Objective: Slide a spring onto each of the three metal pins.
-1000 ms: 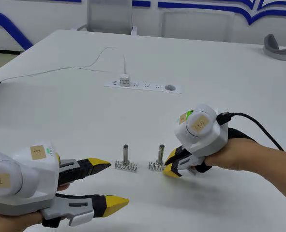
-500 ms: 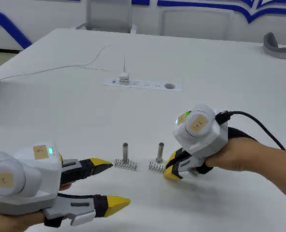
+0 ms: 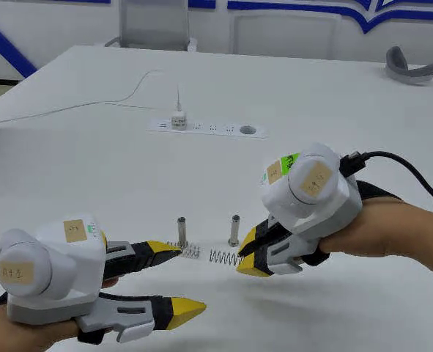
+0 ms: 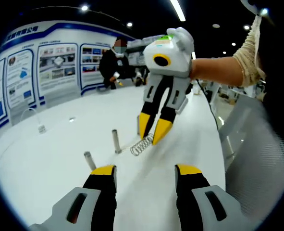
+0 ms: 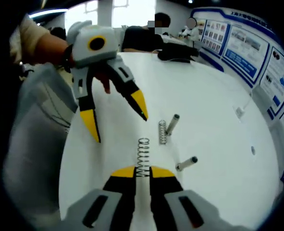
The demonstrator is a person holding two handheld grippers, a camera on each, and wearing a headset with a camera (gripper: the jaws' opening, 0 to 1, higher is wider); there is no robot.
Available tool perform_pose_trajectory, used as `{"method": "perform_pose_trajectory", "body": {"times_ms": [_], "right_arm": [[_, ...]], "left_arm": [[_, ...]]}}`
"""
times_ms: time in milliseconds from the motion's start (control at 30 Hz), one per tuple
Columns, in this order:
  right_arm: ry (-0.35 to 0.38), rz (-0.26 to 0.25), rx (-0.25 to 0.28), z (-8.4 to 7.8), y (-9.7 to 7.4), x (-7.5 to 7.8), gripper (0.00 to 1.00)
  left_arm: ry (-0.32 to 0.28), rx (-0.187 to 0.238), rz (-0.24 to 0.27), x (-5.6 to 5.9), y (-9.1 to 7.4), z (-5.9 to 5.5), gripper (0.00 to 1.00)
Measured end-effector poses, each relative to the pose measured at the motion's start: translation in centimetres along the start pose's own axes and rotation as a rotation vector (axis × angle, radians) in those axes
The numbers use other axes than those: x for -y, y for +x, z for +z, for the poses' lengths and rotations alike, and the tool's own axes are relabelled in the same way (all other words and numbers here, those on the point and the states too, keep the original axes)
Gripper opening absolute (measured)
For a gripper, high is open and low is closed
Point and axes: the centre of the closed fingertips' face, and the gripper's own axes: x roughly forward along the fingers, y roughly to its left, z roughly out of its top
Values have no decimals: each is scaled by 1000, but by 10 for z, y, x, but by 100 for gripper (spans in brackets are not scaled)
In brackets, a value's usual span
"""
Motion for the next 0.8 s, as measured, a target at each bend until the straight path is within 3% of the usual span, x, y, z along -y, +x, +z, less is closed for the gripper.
{"method": "perform_pose_trajectory", "body": {"times_ms": [367, 800], "right_arm": [[-102, 72, 2, 14, -1, -24, 12], [-156, 108, -12, 16, -3, -35, 12]], "left_arm": [[44, 0, -31, 8, 2, 3, 36], [89, 7, -81, 21, 6, 9, 17]]}}
